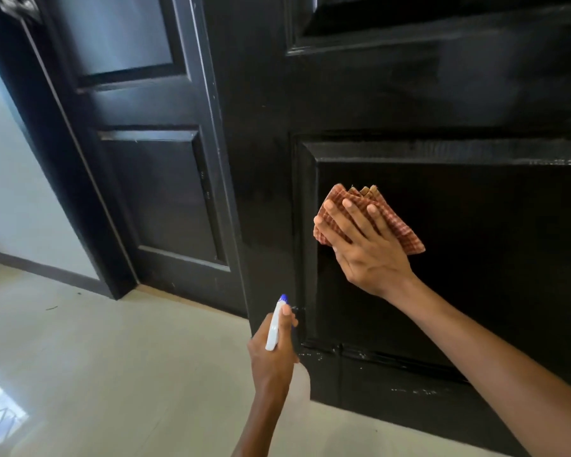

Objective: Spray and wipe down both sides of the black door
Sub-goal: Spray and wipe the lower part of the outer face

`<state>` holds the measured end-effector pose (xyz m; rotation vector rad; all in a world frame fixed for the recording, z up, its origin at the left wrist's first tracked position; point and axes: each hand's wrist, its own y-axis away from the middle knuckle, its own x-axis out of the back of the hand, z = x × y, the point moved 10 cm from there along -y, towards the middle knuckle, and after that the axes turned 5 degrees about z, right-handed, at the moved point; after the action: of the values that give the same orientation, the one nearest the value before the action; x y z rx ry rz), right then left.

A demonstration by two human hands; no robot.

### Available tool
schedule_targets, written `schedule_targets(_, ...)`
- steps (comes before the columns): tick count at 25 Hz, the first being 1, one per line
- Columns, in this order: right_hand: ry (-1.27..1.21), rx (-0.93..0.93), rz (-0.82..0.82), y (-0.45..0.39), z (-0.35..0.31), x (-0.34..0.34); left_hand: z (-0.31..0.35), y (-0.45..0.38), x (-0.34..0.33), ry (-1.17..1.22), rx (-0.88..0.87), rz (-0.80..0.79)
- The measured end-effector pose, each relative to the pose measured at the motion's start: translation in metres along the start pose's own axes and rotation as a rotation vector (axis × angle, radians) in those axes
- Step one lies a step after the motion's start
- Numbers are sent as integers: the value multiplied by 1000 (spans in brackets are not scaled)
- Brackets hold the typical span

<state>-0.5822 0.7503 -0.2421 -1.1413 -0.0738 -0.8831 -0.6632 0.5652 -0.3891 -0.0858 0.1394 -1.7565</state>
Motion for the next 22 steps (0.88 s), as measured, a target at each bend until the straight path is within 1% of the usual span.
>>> schedule_targets(3, 8, 31, -11, 10, -14, -8, 6, -3, 5, 22, 2, -3)
schedule_targets(5, 2, 81, -40, 28, -26, -17, 5, -2, 4, 20, 40, -28)
schedule_targets(8, -19, 133, -89, 51, -42, -33, -4, -2, 1, -35, 113, -111)
schedule_targets(11, -23, 117, -101, 63, -51, -42, -11, -1, 2, -108, 120, -185)
schedule_targets(16, -27, 162, -93, 77, -62, -50, -23, -9, 16, -129, 162, -132)
schedule_targets(19, -27, 141, -97, 82, -66, -54, -31, -12, 24, -160, 193, -75)
schedule_targets(22, -52, 122, -84, 74, -77, -58, -33, -15, 27, -197, 186, -75)
